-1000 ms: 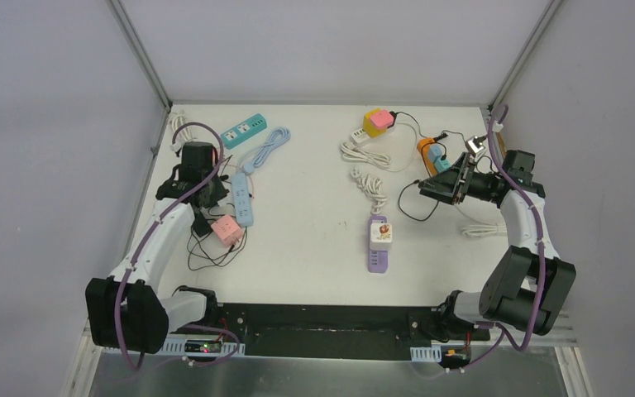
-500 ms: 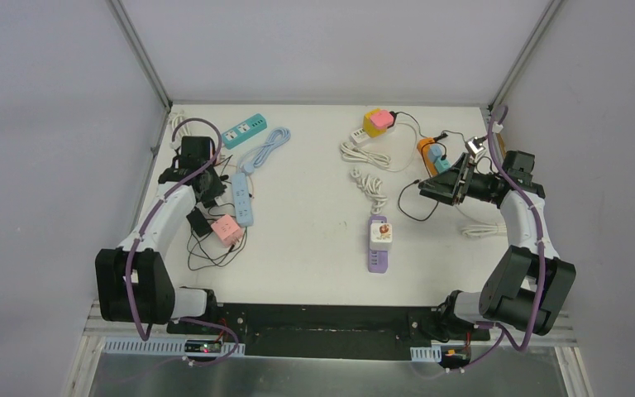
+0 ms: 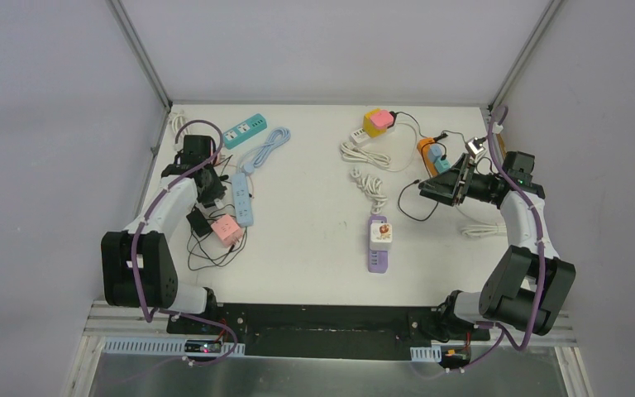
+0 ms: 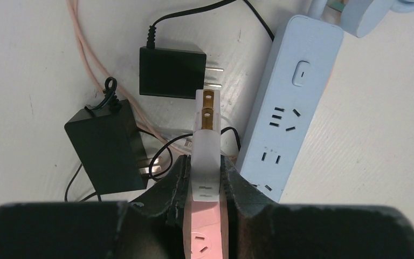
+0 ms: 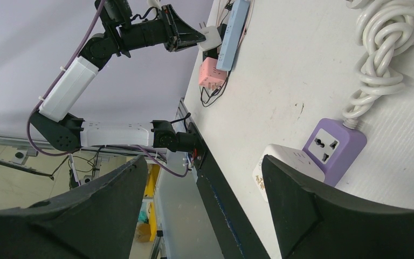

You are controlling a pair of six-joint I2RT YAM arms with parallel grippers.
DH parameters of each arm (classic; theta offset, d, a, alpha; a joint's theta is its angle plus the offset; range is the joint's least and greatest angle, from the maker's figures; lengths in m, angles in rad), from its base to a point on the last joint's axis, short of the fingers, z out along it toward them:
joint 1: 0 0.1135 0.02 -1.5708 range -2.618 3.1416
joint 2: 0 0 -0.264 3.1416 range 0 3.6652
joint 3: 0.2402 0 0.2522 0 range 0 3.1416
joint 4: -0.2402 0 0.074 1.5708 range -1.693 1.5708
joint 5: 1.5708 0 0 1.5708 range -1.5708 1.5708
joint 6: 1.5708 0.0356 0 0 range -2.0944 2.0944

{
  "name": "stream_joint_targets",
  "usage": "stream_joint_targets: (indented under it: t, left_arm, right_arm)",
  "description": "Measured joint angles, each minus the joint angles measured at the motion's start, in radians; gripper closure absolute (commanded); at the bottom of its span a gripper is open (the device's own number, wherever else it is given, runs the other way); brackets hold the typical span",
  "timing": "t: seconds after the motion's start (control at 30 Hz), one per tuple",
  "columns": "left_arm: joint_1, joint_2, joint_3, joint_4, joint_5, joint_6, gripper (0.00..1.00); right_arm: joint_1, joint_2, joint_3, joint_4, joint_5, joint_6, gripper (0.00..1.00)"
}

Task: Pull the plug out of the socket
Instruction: Place the plug at the center of the board.

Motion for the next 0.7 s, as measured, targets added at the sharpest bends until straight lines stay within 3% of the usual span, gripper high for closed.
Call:
stream_joint_targets:
  t: [0.13, 0.33, 0.7]
  left_arm:
    - [0.0, 0.005, 0.0, 0.0, 0.004, 0.002, 0.74]
    - [0.014, 0.016, 0.002, 0.0, 0.016, 0.008, 0.43]
    - [0.032, -0.046, 0.014, -0.036, 0.055, 0.002, 0.32]
  right_arm:
    - [0.0, 0.0, 0.0, 0.0, 0.0, 0.0, 0.19]
    - [0.0, 0.0, 0.0, 0.0, 0.0, 0.0, 0.19]
    - [0.0, 0.0, 0.0, 0.0, 0.0, -0.001, 0.19]
